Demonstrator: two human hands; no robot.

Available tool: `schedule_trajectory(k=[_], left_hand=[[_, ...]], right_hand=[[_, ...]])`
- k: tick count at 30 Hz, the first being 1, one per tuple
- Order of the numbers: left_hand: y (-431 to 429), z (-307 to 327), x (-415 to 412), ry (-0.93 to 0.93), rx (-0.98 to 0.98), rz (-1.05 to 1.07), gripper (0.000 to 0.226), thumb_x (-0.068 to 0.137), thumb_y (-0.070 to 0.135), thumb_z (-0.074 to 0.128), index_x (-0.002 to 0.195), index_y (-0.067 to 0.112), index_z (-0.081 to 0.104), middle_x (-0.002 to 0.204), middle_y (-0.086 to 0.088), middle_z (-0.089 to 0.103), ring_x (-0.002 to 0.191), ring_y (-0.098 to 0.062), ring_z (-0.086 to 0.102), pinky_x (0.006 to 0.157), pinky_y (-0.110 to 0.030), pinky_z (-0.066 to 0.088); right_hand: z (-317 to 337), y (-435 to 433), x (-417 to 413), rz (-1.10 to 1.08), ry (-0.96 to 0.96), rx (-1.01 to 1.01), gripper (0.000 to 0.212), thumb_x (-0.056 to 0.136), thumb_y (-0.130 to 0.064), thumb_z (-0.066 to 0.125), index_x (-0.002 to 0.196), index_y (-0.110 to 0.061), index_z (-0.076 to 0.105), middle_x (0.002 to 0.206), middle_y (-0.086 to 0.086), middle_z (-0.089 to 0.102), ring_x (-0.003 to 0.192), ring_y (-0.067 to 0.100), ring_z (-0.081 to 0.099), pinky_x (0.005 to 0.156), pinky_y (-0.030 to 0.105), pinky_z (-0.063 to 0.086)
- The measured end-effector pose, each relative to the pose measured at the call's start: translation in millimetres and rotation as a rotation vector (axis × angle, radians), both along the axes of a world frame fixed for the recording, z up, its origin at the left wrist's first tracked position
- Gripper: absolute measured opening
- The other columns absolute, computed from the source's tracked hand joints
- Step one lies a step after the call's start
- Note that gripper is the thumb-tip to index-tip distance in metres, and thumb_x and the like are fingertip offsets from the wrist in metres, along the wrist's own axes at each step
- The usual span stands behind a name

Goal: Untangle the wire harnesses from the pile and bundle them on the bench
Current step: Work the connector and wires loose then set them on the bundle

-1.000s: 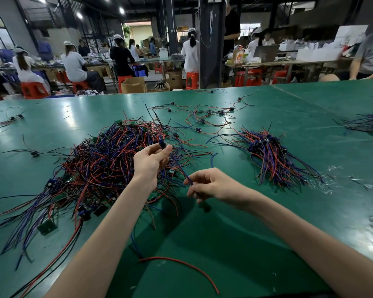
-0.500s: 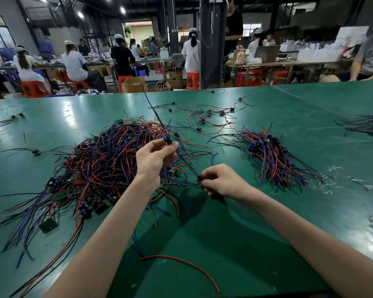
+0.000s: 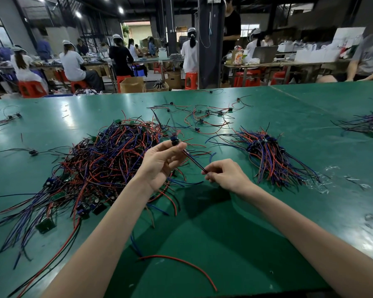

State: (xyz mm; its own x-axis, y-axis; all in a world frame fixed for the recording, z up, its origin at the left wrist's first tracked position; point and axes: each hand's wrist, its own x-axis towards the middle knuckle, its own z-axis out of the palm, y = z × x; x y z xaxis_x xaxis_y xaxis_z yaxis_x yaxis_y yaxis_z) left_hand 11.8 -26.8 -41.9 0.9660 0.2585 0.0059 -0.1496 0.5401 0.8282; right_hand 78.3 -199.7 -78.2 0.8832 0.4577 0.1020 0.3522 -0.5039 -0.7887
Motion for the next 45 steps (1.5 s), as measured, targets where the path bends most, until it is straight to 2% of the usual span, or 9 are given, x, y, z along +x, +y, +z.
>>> schedule_trajectory(k=[5,10,13,18,22,31,37,41,45], left_hand=[[13,-1,1,-0.050,-0.043,0.220,0.025,0.063,-0.003,0.072,0.075,0.011,0.055,0.071,-0.008,0.071,0.059,-0.016,0.069,0.056,-0.025,0.058],[21,-5,5,-0.077,0.097,0.419,0.017,0.076,-0.005,0.072,0.080,0.008,0.061,0.080,-0.008,0.069,0.066,-0.017,0.069,0.062,-0.023,0.056],[26,-9,7,-0.060,0.164,0.530,0.016,0.076,-0.003,0.074,0.083,0.007,0.063,0.078,-0.005,0.068,0.066,-0.016,0.068,0.063,-0.022,0.056],[18,-21,12,-0.023,0.309,0.528,0.017,0.075,-0.004,0.075,0.081,0.007,0.063,0.077,-0.006,0.066,0.070,-0.017,0.065,0.065,-0.023,0.057],[-3,-33,17,-0.012,0.430,0.461,0.019,0.075,-0.004,0.075,0.078,0.009,0.061,0.072,-0.006,0.061,0.060,-0.008,0.061,0.053,-0.015,0.051],[5,-29,16,0.061,0.327,0.430,0.019,0.080,-0.001,0.072,0.086,0.006,0.055,0.067,-0.004,0.062,0.046,-0.007,0.062,0.044,-0.014,0.045],[-7,-33,14,0.058,0.366,0.369,0.022,0.078,-0.004,0.073,0.090,0.002,0.055,0.071,-0.007,0.061,0.046,-0.005,0.062,0.047,-0.014,0.048],[4,-28,15,0.085,0.345,0.405,0.021,0.080,0.000,0.073,0.085,0.007,0.054,0.074,-0.006,0.062,0.049,-0.009,0.063,0.051,-0.019,0.053],[17,-22,13,0.074,0.293,0.472,0.022,0.079,0.001,0.074,0.081,0.009,0.053,0.073,-0.003,0.056,0.055,-0.012,0.063,0.055,-0.022,0.054]], right_hand=[[5,0,-5,0.103,-0.071,-0.093,0.013,0.089,-0.011,0.061,0.089,-0.015,0.074,0.070,-0.010,0.067,0.054,-0.010,0.053,0.054,0.003,0.036],[12,4,-24,0.262,-0.131,-0.184,0.017,0.094,-0.015,0.054,0.087,-0.011,0.069,0.076,-0.002,0.070,0.058,0.005,0.057,0.057,0.014,0.044],[16,6,-36,0.369,-0.132,-0.032,0.015,0.096,-0.010,0.051,0.088,-0.012,0.064,0.077,0.001,0.066,0.075,0.017,0.062,0.074,0.028,0.050],[25,8,-50,0.472,-0.172,0.213,0.026,0.088,0.016,0.043,0.082,-0.003,0.061,0.070,-0.006,0.059,0.067,0.005,0.056,0.070,0.014,0.045],[28,10,-49,0.454,-0.126,0.399,0.041,0.076,0.029,0.030,0.080,-0.001,0.059,0.072,0.000,0.060,0.065,0.007,0.058,0.071,0.020,0.049],[30,11,-48,0.438,-0.079,0.512,0.025,0.090,0.014,0.047,0.086,-0.004,0.063,0.081,0.002,0.061,0.073,0.003,0.056,0.073,0.017,0.046],[32,6,-45,0.407,-0.118,0.540,0.021,0.090,0.004,0.055,0.083,-0.011,0.067,0.128,0.003,0.052,0.111,0.010,0.055,0.090,0.028,0.047],[32,4,-46,0.510,0.077,0.522,0.019,0.093,-0.003,0.050,0.080,-0.006,0.063,0.123,0.000,0.062,0.093,0.008,0.059,0.080,0.018,0.044],[28,9,-48,0.411,0.138,0.400,0.019,0.076,-0.021,0.054,0.061,-0.019,0.065,0.121,-0.003,0.050,0.093,0.003,0.054,0.082,0.018,0.043]])
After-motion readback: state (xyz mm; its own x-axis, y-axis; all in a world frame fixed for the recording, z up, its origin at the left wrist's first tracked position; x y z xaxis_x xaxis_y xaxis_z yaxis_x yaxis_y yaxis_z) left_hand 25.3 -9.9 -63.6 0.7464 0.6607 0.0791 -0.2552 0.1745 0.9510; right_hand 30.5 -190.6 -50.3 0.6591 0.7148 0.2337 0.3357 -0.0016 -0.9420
